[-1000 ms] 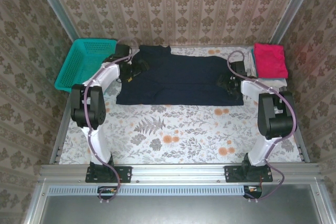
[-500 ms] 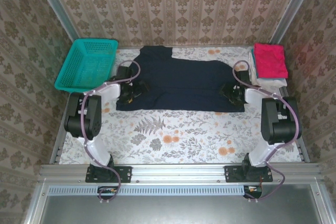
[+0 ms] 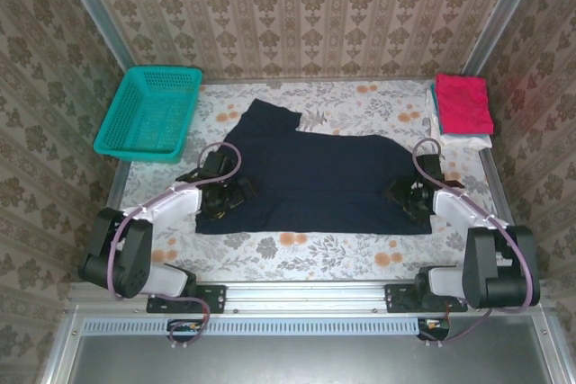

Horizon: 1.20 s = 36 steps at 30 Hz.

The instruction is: Fold and stack the t-shirts

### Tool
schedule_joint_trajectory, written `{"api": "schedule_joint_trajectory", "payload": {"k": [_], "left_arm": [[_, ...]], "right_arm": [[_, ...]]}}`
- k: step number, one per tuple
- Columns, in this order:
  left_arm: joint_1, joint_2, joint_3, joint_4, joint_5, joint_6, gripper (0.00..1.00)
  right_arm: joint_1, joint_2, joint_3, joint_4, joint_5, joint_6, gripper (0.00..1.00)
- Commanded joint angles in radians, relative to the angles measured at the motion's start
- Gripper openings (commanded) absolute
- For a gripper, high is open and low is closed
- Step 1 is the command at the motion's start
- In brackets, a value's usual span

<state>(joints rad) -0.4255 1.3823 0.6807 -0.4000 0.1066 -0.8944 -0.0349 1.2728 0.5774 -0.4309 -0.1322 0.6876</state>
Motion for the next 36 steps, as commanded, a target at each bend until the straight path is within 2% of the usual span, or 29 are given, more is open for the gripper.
{"api": "schedule_joint_trajectory", "payload": {"k": [1,3,6,10,12,14,15,18,23,26,29,36], "left_arm": [[-0.023,-0.055,0.044,-0.134,-0.046,-0.026,1.00],[-0.022,-0.089,0.106,-0.150,-0.092,0.015,1.00],[0.004,-0.064,0.207,-0.103,-0.132,0.167,1.00],[0.083,0.114,0.443,-0.109,-0.088,0.435,1.00],[0.111,0.213,0.565,-0.141,-0.087,0.532,0.99],[0.144,0.311,0.687,-0.158,-0.021,0.626,0.99],[0.156,0.359,0.741,-0.167,-0.025,0.665,1.00],[0.186,0.507,0.910,-0.212,-0.005,0.801,0.93],[0.198,0.757,1.206,-0.376,0.022,1.008,0.73],[0.213,0.894,1.384,-0.488,0.039,1.097,0.68],[0.228,1.025,1.575,-0.620,0.050,1.134,0.67],[0.243,1.212,1.851,-0.819,0.076,1.198,0.61]], "right_arm": [[-0.004,-0.114,0.005,-0.167,-0.003,-0.006,0.80],[-0.003,-0.168,0.045,-0.155,0.008,-0.027,0.81],[-0.003,-0.192,0.090,-0.081,0.055,-0.062,0.83],[-0.002,-0.131,0.153,0.048,0.070,-0.064,0.84],[-0.001,-0.094,0.168,0.109,0.047,-0.061,0.84],[0.001,-0.045,0.204,0.124,0.022,-0.062,0.84],[0.002,-0.024,0.220,0.123,0.016,-0.066,0.84],[0.006,0.029,0.252,0.118,0.015,-0.074,0.85],[0.009,0.091,0.268,0.136,0.010,-0.063,0.84],[0.009,0.112,0.275,0.137,0.009,-0.060,0.84],[0.009,0.150,0.280,0.141,0.009,-0.056,0.85],[0.010,0.169,0.268,0.154,0.003,-0.045,0.84]]}}
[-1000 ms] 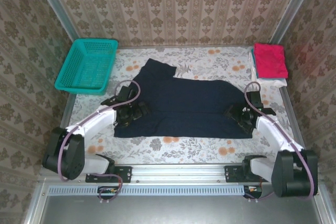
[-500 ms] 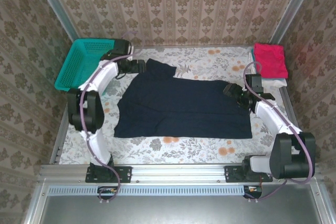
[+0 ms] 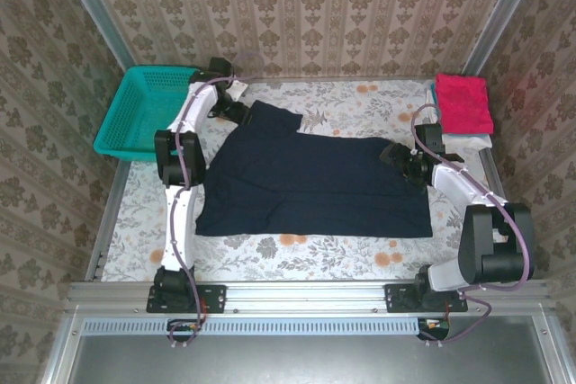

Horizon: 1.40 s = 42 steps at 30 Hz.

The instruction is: Fold and stack the t-shirts

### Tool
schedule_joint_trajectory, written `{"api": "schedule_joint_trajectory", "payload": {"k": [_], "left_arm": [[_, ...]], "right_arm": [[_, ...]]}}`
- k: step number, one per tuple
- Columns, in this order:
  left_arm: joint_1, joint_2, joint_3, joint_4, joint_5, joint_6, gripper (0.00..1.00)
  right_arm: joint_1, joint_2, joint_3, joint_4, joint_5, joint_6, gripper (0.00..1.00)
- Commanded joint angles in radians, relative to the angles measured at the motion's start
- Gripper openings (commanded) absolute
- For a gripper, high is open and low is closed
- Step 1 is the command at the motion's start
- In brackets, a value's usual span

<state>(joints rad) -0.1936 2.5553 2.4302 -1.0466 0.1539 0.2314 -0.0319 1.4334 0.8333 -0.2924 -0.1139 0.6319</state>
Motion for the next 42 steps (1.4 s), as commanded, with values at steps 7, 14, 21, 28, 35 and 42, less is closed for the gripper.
{"api": "schedule_joint_trajectory", "payload": {"k": [7,14,21,28,35,42], "left_arm": [[0.025,0.071,0.092,-0.193,0.078,0.072,0.55],[0.025,0.108,0.098,-0.187,0.092,0.062,0.41],[0.026,0.134,0.097,-0.188,0.074,0.060,0.26],[0.026,0.121,0.077,-0.165,0.107,0.055,0.00],[0.028,0.088,0.016,-0.113,0.144,0.049,0.00],[0.030,0.059,-0.037,-0.073,0.178,0.042,0.00]], "right_arm": [[0.007,0.004,-0.015,0.012,-0.003,0.014,0.85],[0.009,0.006,-0.028,0.018,-0.008,0.025,0.84],[0.009,-0.017,-0.031,0.000,-0.002,0.024,0.85],[0.009,0.000,0.022,-0.043,0.068,-0.020,0.84],[0.006,0.191,0.266,-0.133,0.275,-0.093,0.81],[-0.006,0.466,0.559,-0.238,0.386,-0.074,0.62]]}}
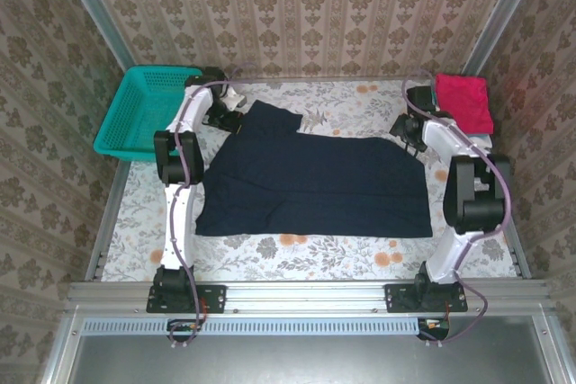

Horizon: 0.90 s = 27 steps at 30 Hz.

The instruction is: Fold and stack the t-shirts

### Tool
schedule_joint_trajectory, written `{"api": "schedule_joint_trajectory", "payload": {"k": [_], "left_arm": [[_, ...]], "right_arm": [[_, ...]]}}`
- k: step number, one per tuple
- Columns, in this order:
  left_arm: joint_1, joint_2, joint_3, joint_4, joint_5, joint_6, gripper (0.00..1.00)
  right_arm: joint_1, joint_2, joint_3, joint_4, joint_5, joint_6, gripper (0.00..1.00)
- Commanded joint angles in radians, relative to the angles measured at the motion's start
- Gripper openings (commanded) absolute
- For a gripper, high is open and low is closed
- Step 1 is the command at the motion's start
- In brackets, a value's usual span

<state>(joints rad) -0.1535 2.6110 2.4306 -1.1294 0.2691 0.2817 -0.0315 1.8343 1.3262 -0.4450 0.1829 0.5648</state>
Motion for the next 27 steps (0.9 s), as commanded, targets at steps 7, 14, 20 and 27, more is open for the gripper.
{"api": "schedule_joint_trajectory", "payload": {"k": [7,14,20,27], "left_arm": [[0.001,-0.031,-0.084,0.042,0.093,-0.021,0.00],[0.000,-0.047,-0.106,0.042,0.094,-0.022,0.00],[0.001,-0.066,-0.129,0.054,0.105,-0.030,0.00],[0.000,-0.088,-0.153,0.072,0.123,-0.041,0.00]], "right_arm": [[-0.028,0.210,0.171,-0.150,-0.036,-0.014,0.57],[-0.027,0.156,0.045,-0.120,-0.243,-0.014,0.17],[-0.015,0.000,-0.110,-0.048,-0.336,-0.013,0.00],[0.056,-0.158,-0.239,-0.037,-0.244,-0.017,0.00]]}}
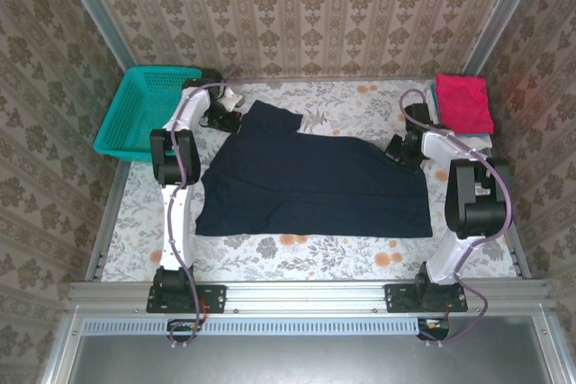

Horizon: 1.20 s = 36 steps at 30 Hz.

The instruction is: Fold and stack the t-shirts

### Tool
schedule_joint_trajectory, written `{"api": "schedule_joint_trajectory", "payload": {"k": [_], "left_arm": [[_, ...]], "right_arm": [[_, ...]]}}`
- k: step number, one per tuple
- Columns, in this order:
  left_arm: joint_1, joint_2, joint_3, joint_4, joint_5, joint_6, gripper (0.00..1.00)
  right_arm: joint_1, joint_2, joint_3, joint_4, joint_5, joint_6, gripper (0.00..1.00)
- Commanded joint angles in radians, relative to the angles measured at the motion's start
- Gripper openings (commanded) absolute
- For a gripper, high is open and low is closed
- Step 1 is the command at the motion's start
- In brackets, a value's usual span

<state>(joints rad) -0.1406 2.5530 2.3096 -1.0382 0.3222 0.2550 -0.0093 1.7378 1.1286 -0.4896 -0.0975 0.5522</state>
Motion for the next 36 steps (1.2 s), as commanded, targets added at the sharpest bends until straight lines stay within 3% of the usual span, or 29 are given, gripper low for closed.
{"api": "schedule_joint_trajectory", "payload": {"k": [1,4,8,9,13,14,16,20,24,31,36], "left_arm": [[-0.012,-0.034,-0.037,-0.016,0.072,-0.015,0.00],[-0.012,-0.045,-0.048,-0.011,0.073,-0.016,0.00],[-0.012,-0.051,-0.053,-0.011,0.072,-0.015,0.00],[-0.011,-0.051,-0.053,-0.011,0.072,-0.016,0.00],[-0.012,-0.057,-0.056,-0.013,0.076,-0.013,0.00],[-0.012,-0.056,-0.055,-0.014,0.077,-0.011,0.00],[-0.012,-0.057,-0.053,-0.010,0.076,-0.013,0.00],[-0.012,-0.056,-0.055,-0.005,0.082,-0.018,0.00],[-0.012,-0.060,-0.060,-0.004,0.089,-0.023,0.00],[-0.013,-0.068,-0.084,0.009,0.088,-0.020,0.00],[-0.011,-0.069,-0.087,0.012,0.086,-0.019,0.00]], "right_arm": [[0.064,-0.092,-0.062,0.002,0.109,-0.006,0.00],[0.149,-0.171,-0.154,0.034,0.273,0.033,0.00],[0.256,-0.258,-0.299,0.107,0.300,0.105,0.04],[0.278,-0.290,-0.327,0.114,0.301,0.118,0.10],[0.298,-0.484,-0.407,0.167,0.359,0.095,0.52],[0.292,-0.523,-0.418,0.187,0.379,0.074,0.60],[0.254,-0.545,-0.404,0.184,0.373,0.052,0.66],[0.173,-0.437,-0.287,0.065,0.298,0.043,0.66],[0.161,-0.257,-0.164,-0.063,0.274,0.030,0.63],[0.131,-0.056,-0.062,-0.134,0.163,0.050,0.49],[0.131,-0.005,-0.082,-0.111,0.113,0.092,0.38]]}}
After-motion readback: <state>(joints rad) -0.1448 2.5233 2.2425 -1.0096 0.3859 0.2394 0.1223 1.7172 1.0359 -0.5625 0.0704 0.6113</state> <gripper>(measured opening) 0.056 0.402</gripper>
